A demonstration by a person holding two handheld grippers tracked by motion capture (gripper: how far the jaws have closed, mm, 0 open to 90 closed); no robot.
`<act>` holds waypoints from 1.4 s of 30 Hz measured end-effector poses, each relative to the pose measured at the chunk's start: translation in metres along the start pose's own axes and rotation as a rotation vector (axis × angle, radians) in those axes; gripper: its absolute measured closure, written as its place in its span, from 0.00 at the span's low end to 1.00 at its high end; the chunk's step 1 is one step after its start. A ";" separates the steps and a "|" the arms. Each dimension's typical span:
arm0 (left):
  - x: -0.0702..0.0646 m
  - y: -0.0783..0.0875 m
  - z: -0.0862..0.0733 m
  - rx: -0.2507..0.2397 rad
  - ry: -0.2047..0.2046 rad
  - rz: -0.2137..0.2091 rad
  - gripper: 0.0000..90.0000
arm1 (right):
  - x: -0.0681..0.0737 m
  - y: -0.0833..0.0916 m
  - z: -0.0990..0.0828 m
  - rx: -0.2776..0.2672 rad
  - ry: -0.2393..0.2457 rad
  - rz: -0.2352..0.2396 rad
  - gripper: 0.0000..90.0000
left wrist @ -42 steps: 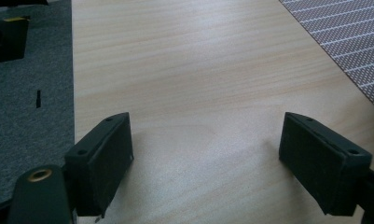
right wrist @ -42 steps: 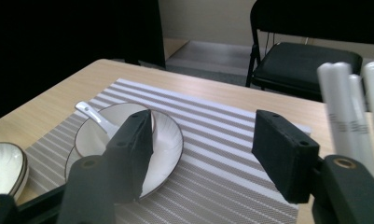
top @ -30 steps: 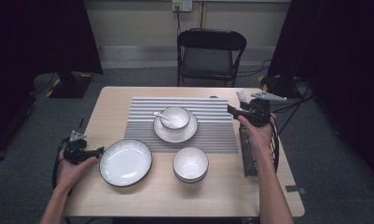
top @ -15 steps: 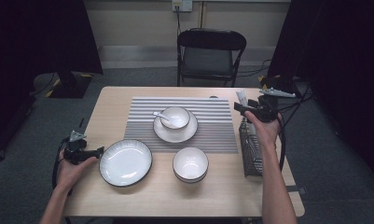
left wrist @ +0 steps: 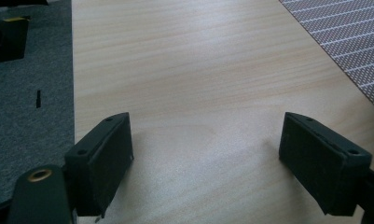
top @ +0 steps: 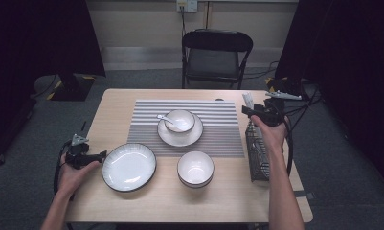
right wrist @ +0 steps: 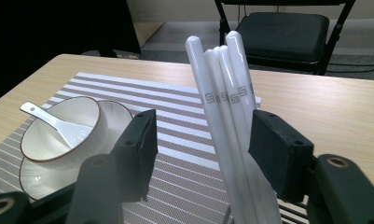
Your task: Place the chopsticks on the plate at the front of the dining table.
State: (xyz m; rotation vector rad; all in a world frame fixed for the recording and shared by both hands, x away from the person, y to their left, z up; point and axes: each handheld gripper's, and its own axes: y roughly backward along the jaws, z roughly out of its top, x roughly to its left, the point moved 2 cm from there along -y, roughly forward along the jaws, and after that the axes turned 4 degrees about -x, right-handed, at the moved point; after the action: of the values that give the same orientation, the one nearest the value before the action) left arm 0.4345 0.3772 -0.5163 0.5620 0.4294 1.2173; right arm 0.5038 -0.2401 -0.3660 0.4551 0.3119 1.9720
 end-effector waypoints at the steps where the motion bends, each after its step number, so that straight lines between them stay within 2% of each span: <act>1: 0.000 0.000 0.000 0.000 0.000 0.000 0.19 | 0.000 0.000 0.000 0.000 0.000 0.000 0.47; 2: 0.000 0.000 0.000 0.000 0.000 0.000 0.19 | 0.000 0.000 0.000 0.003 0.002 -0.004 0.48; 4: 0.000 0.000 0.000 0.000 0.000 0.000 0.19 | 0.002 0.000 0.000 0.000 0.005 0.000 0.57; 9: 0.000 0.000 0.000 0.000 0.000 0.000 0.19 | 0.004 -0.001 -0.001 0.008 0.015 0.008 0.65; 10: 0.000 0.000 0.000 0.000 0.000 0.000 0.19 | 0.005 -0.001 -0.001 0.010 0.018 0.016 0.70; 15: 0.000 0.000 0.000 0.000 0.000 0.000 0.19 | 0.006 -0.001 -0.001 0.016 0.026 0.015 0.72; 20: 0.000 0.000 0.000 0.000 0.000 0.000 0.19 | 0.005 0.001 -0.001 0.017 0.026 0.030 0.81; 30: 0.000 0.000 0.000 0.000 0.000 0.000 0.19 | 0.010 0.004 -0.002 0.029 0.038 0.051 0.85; 42: 0.000 0.000 0.000 0.000 0.000 0.000 0.19 | 0.010 0.005 -0.009 0.089 0.038 0.026 0.86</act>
State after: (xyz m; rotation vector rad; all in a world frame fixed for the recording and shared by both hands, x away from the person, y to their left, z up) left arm 0.4345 0.3772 -0.5163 0.5621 0.4293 1.2173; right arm 0.4924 -0.2335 -0.3704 0.4818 0.4209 2.0000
